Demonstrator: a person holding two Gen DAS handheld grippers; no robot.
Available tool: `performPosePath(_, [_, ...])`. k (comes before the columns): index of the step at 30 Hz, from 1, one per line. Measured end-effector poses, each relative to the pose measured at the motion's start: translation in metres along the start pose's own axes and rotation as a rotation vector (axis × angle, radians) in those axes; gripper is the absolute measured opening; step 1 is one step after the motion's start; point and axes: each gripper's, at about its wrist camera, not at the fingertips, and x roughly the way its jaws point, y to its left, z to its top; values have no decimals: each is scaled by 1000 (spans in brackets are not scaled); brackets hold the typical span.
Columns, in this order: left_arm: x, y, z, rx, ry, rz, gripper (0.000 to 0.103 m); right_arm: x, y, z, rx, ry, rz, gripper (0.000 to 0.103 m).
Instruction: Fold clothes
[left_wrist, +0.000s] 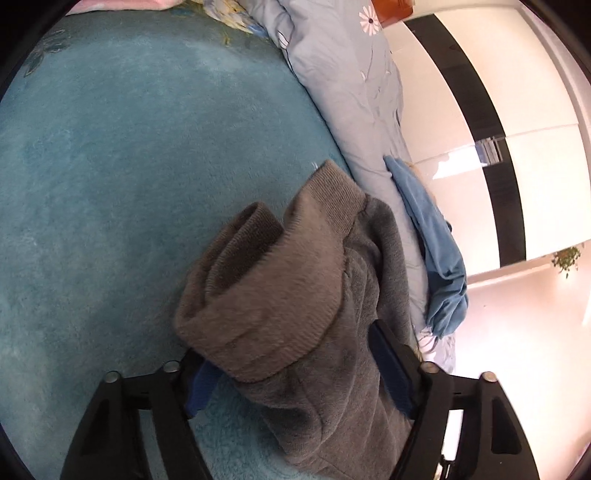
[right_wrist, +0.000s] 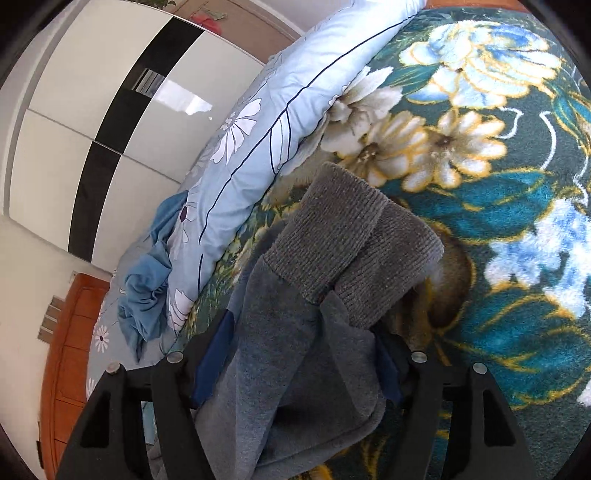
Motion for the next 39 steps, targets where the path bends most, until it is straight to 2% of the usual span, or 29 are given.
performPosePath(1, [-1,2,1,-11,-6,8,56,1,1,0,7,3,-3,47])
performPosePath(2, [-2,4,3,-22,-8,19,48,2,2,0,17,8,-7,42])
performPosePath(4, [-1,6,5,-33,-11,26,44,2,7,-2,16,13,-14,27])
performPosePath(7, [1,3,11,-34,-22,21,31,-4,18,-4,-15,6,-26,21])
performPosePath(10, [2,-3,19,-28,-48,-13,23,-16,32,-7,-50,-6,-1,20])
performPosePath(14, [-15,-8,30,-10,-67,-43,22,-36,55,-17,-111,-6,67,20])
performPosePath(18, [-39,-14,44,10,-118,-48,22,-51,82,-35,-184,17,150,20])
performPosePath(24, [-117,27,70,3,-235,-1,22,-54,105,-85,-260,135,243,20])
performPosePath(29, [-160,87,77,-62,-235,39,22,-41,91,-126,-276,210,214,20])
performPosePath(33, [-155,117,69,-100,-201,22,22,-30,60,-136,-193,235,159,20])
performPosePath(36, [-158,137,66,-127,-184,-1,23,-23,37,-139,-115,266,150,20])
performPosePath(39, [-155,143,63,-140,-165,-10,26,-20,28,-143,-99,278,152,21])
